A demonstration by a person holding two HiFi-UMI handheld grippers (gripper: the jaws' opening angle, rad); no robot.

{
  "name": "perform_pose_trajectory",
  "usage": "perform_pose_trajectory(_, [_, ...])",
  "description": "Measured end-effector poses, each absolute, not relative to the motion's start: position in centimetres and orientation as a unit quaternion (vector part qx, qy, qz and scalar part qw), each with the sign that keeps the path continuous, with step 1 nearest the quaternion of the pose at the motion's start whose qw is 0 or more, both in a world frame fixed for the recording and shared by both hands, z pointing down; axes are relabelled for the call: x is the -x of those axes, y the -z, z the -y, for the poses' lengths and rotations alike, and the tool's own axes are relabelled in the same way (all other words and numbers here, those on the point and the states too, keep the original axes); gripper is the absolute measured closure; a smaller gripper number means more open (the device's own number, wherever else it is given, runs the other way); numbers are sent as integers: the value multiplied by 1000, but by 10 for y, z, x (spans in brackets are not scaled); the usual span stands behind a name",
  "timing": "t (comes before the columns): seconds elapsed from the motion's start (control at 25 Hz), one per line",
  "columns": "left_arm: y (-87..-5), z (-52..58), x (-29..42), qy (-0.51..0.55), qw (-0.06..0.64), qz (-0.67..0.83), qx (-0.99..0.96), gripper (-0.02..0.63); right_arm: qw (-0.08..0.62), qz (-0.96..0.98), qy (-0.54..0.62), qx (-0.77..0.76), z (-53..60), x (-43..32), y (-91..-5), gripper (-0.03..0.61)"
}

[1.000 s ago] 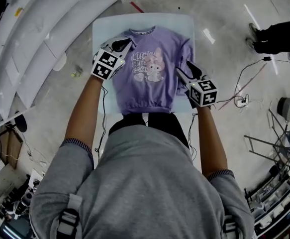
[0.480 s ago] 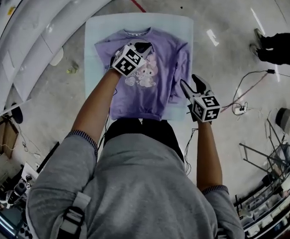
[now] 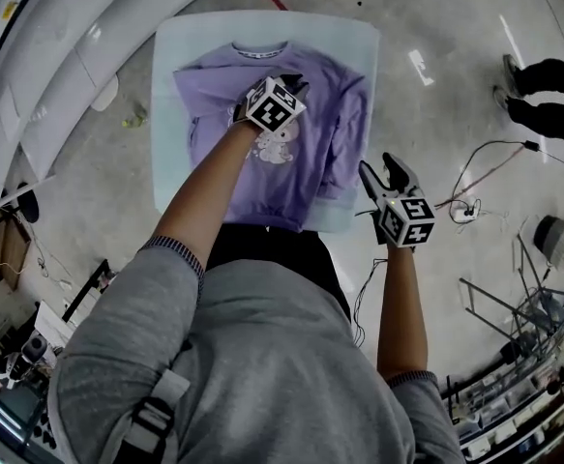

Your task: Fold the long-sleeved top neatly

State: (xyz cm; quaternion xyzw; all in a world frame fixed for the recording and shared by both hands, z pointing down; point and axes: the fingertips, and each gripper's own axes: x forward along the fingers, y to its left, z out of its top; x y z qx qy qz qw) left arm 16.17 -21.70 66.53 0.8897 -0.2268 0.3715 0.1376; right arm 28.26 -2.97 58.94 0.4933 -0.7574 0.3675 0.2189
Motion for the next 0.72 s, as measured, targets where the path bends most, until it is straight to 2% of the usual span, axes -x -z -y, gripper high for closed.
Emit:
perform_pose_trajectory(0.08, [-667,218,-164,-364,147,231,-890,435,217,757,-368,-496,31,-286,-592,313])
perform_pose_trajectory(0.16, [-661,217,-163,-354,149,234,-893,391,213,756,-368,-498,32,-287,-592,311])
perform_pose_trajectory(0.72, [-537,170,-117,-248,196,218,-923,328,196,756,-329,-530,32,-262,-552,304])
